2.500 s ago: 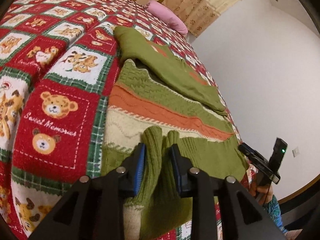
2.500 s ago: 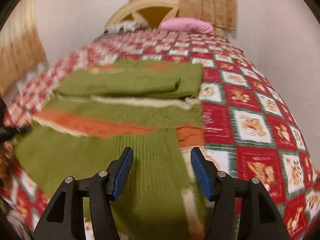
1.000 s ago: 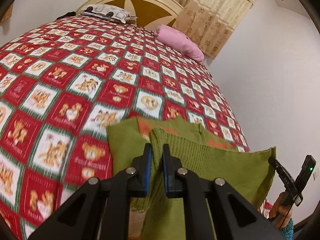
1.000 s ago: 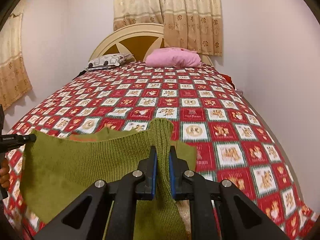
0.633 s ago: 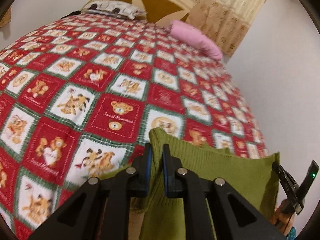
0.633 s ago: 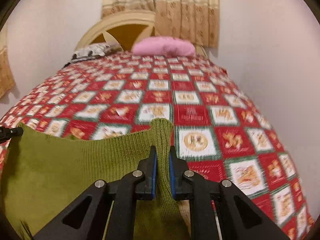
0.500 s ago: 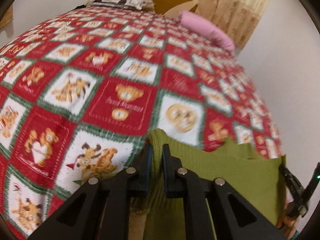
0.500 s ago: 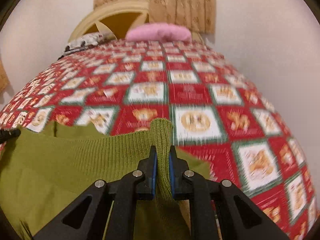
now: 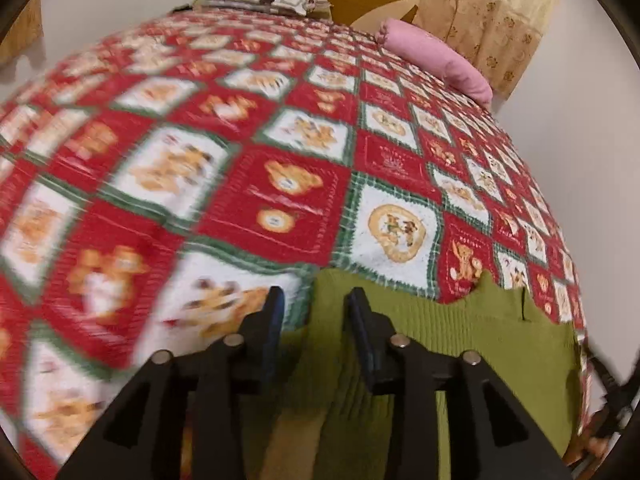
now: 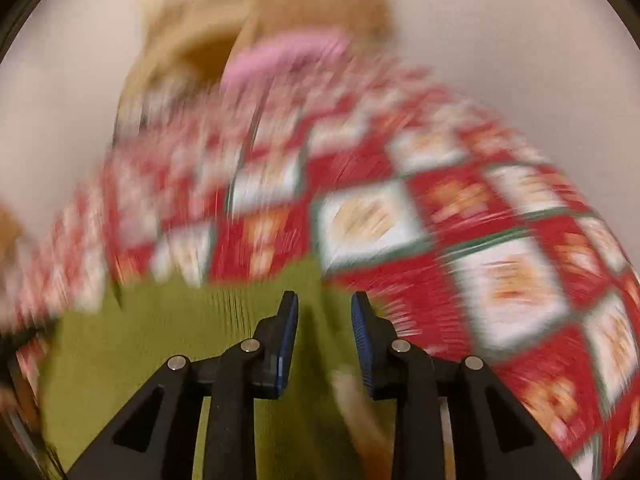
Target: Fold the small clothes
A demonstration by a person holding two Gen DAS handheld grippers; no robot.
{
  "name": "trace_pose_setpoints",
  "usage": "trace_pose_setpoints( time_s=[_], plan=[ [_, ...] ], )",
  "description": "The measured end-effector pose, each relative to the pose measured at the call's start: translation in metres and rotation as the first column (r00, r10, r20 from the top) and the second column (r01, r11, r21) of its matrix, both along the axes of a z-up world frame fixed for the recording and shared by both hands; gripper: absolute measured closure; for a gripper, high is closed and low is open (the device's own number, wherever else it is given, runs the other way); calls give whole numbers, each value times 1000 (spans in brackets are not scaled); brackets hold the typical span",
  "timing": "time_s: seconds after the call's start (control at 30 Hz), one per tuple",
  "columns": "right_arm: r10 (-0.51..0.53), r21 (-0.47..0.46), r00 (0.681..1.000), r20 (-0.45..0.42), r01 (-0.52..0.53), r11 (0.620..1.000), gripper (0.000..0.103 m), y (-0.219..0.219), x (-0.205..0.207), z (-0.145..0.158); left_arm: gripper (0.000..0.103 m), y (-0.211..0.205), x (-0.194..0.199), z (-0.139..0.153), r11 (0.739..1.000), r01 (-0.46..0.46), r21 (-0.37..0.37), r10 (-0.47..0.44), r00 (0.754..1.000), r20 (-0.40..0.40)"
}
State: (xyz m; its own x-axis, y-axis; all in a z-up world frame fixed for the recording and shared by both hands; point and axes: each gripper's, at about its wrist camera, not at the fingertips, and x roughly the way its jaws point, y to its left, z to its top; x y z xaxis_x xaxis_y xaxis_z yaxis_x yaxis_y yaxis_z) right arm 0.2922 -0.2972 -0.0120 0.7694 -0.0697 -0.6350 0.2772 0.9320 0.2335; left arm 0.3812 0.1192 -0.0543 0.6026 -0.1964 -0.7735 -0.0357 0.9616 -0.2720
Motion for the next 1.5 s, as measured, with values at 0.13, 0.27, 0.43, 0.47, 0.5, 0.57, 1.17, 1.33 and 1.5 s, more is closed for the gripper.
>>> trace_pose_setpoints(
  time_s=[0.13,0.27,0.43,0.47,0.5,0.57,1.17,1.33,1.5],
  plan=[
    [1,-89,1000,-10,-2,996,74,8,-59,26,53,2,-50,33,995,35,97,-43,995,87],
    [109,-121,993,-51,-115,986,74,43,-98,22,42,-20,-109,39,988,127,89,-138,982,127],
    [193,-156,974,-117,-210,965,74,87,-121,-1,42,-68,-155,28,967,208,149,-229,962,149],
    [198,-156,970,-142,-219,963,74,91,-121,-8,42,-75,-160,24,962,220,160,-244,959,144],
    [195,-158,963,-188,-225,961,74,92,-123,-19,42,-81,-164,20,958,227,176,-252,958,136],
    [177,-155,947,-269,-224,962,74,89,-127,-37,41,-90,-166,10,955,224,196,-250,961,116],
    [247,-192,968,-43,-251,949,74,140,-168,11,17,-75,-191,1,959,96,266,-126,987,97],
    [338,-119,939,-71,-344,931,75,192,-128,-6,4,-57,-186,3,960,31,280,-59,994,90],
    [360,-108,921,-151,-378,920,74,218,-114,-50,4,-27,-183,-3,967,-36,251,12,995,99]
  ],
)
